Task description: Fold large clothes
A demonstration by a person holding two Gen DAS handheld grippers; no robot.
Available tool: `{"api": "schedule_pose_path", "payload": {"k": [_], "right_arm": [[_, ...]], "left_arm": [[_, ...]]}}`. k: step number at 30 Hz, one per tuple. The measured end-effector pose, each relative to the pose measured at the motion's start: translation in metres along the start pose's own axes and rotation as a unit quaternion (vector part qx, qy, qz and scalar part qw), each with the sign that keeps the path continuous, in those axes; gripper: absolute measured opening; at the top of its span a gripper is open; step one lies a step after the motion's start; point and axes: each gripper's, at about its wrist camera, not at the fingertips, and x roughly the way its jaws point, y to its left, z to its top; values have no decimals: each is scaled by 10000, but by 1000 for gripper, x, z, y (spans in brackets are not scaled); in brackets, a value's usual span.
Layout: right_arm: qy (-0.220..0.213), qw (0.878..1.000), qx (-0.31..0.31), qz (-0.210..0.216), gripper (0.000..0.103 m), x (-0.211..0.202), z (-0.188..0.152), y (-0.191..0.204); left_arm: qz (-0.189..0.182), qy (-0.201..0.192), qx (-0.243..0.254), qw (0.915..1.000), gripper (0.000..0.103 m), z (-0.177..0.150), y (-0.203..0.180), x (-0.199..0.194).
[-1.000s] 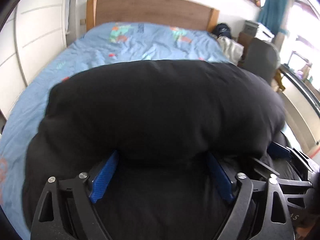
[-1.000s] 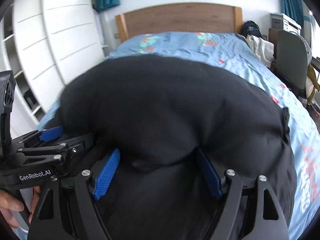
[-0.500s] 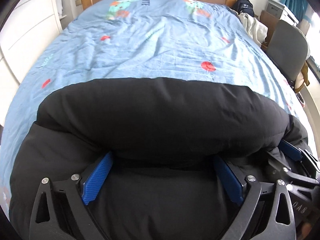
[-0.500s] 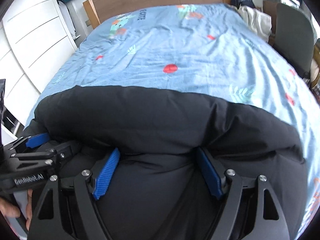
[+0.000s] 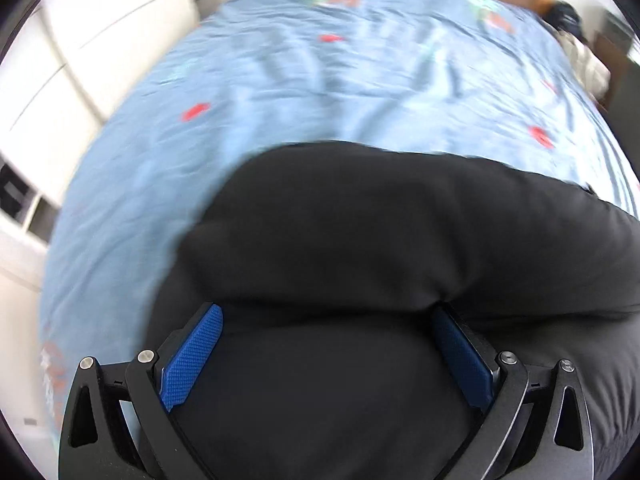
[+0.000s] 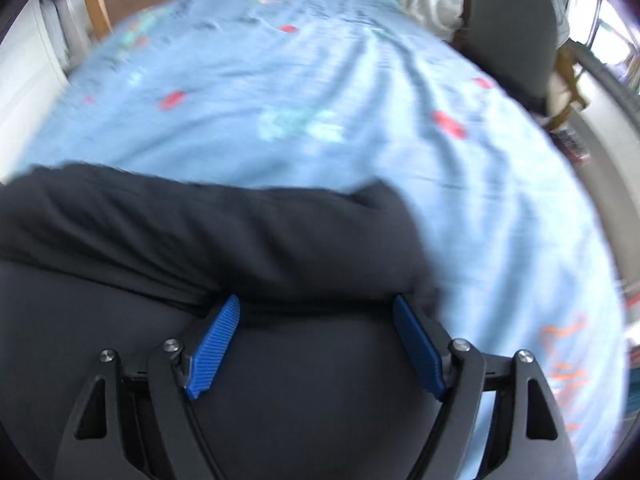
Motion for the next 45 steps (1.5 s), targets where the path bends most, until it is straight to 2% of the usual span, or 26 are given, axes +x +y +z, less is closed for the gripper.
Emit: {"api": "schedule_pose_path", "payload": {"k": [1,3,7,10,12,13,15,17,19,21,23,25,28,37,45], "right_arm": [[-58,9999,11,-126,78,-8,-3,-6],[-289,9995,3,-89,78,-29,-9,-13],[-1055,9929,-118,539,78,-90,-26,2],[-1228,9856,-223,1142,78,-108,-42,28],[-1088,9817,-281,1537,78,-104,-57,44],[-950,9822,-328,1585,78,-98,-65,50],[-841,9845,-321,1507,78,-89,-76,51],[-842,9867,-205,1375,78,-87,-83,42],[-761,9919,-135,1010,78,-88,-87,30],[-674,9943,-65,819,78,-95,-90,17],[-682,9948,-80,749,78,-106,-93,13],[-766,9940,-139,764,78,-119,-101,12],[-929,9915,-151,901,78,-147,-116,12],[-1038,9889,48,1063,79,-212,-180,7],[-1117,9868,279,1140,83,-262,-221,-8]], "left_arm": [[10,-67,-132,9999,102,-2,9,-7],[-64,-348,-317,9989,98,-10,21,-27],[-533,-1058,-189,9928,98,-40,19,-68],[-763,-871,-183,9931,98,-60,15,-64],[-708,-657,-230,9951,98,-74,17,-54],[-691,-559,-343,9954,98,-80,22,-50],[-735,-505,-528,9946,98,-86,33,-53],[-540,-419,-701,9952,98,-87,47,-57],[-399,-420,-852,9947,98,-93,60,-66],[-342,-631,-879,9935,98,-103,65,-84],[-232,-962,-684,9927,98,-120,62,-110],[-138,-1315,-500,9900,98,-142,56,-136],[-126,-1584,-382,9865,98,-171,50,-164],[-163,-1983,-268,9796,98,-246,50,-223],[-209,-2181,-260,9754,98,-281,61,-261]]}}
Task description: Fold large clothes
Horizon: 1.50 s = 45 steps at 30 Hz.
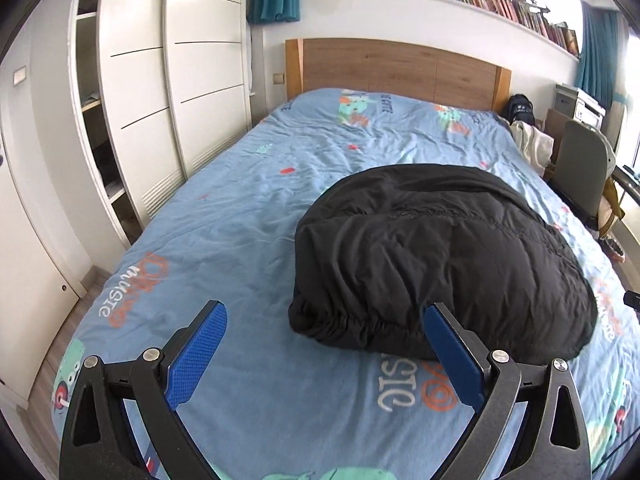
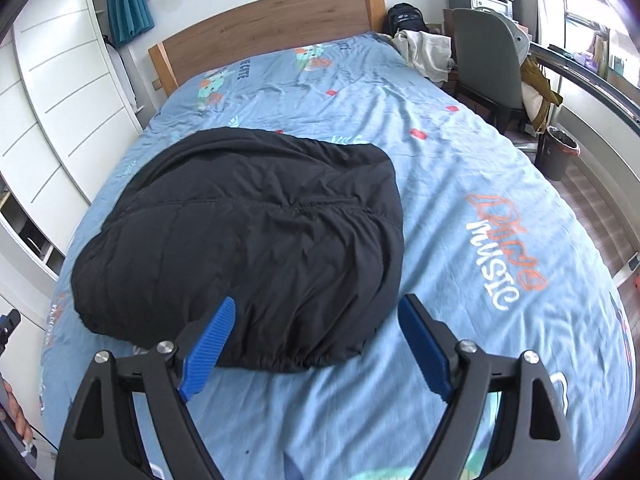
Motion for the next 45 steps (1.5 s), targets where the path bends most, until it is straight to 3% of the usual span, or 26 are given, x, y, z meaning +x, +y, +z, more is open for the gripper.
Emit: {"api": "schedule_pose_path", "payload": {"k": [8,18,32,45], "right_arm": [[-111,9999,-73,45,84,-41,-20,8],[-132,9998,130,93,91,-53,-45,-2],[241,9990,361,-58,92,-14,-74,-19],[358,9978,549,-52,93,24,-77,-32]], "left_arm": [[8,-145,-189,9997,98,-21,15,-36],[139,-504,-225,9984,98,-42,35,-54],[28,-97,-328,9994,99,-63,51,-15],[14,310,-318,9990,102,-73,51,30]]}}
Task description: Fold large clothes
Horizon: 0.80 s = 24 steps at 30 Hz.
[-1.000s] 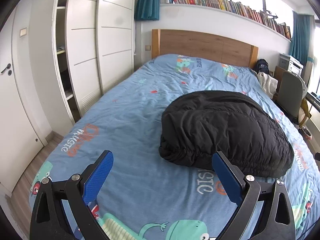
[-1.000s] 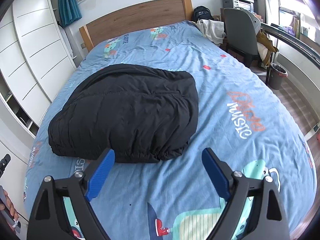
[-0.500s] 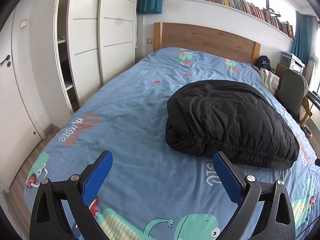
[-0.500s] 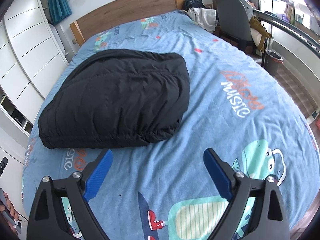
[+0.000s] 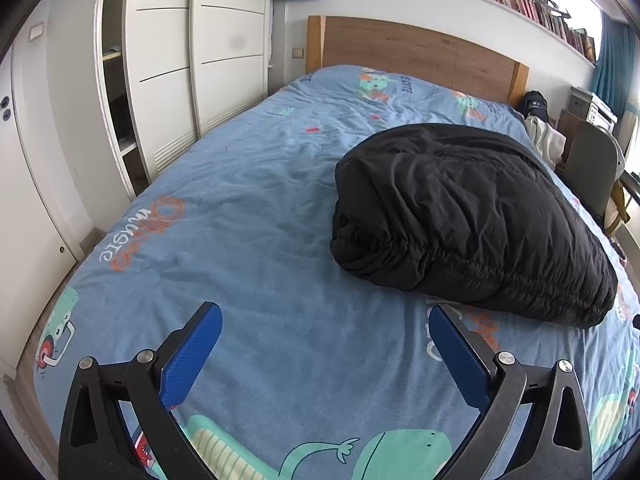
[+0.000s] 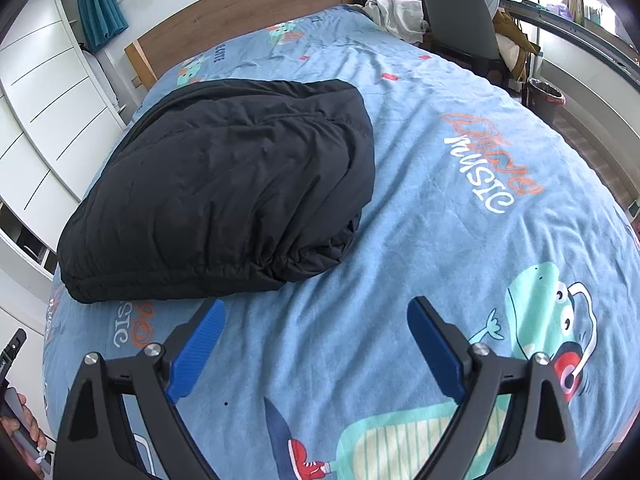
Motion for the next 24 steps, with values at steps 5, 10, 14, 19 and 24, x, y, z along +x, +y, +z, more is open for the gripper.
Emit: {"api": "schedule_pose_path", "payload": {"k": [5,10,14,19,24], "right_arm": [[-19,10000,76,18,93,7,4,-9],[-43,9997,240,82,94,14,11,-22],[-58,9990,410,165,96,22,20,-35],[-90,9975,615,321,101,35,35,-46],[-67,9959,759,482,102,51,48,-53]], "left_arm": [[-89,277,-87,9995,102,1,5,23],[-159,489,-303,9982,102,6,18,48],[-239,668,-529,9961,102,14,28,67],[-210,786,-627,9947,102,30,34,91],[-334,858,-762,9928,102,50,39,111]]}}
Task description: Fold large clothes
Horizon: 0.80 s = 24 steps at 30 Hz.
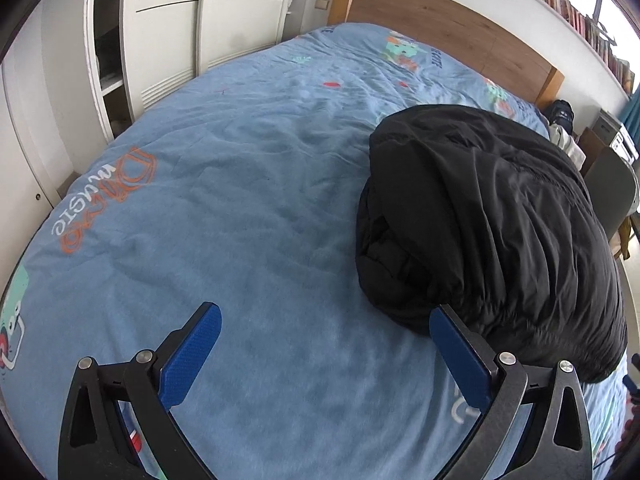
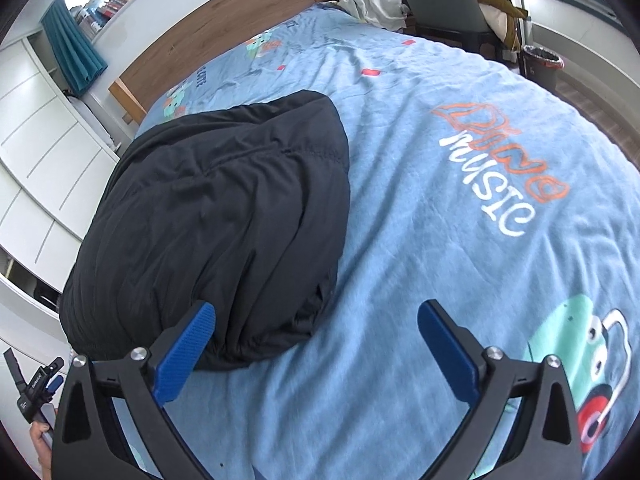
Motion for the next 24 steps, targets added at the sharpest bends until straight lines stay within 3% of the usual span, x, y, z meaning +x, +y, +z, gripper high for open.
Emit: {"api": "schedule_pose_path", "payload": {"k": [7,11,15,19,24], "right_arm": [[27,9999,113,115,103,21,16,-1],[94,9989,285,359,103,35,27,-2],[235,9939,763,759,103,55,42,-10],[447,9897,984,941,103,81,53,-16],[886,9810,1115,1316,103,120,56,-21]], "left_arm": [[-223,-46,-45,9997,102,39,-5,13],[-641,54,-198,9977,102,65,-12,29],[-1339,617,-509,9878,102,96,-21,70],[-1595,995,-778,9791,102,111,-23,111],[-1967,1452,-975,9647,102,105,-23,155]]}}
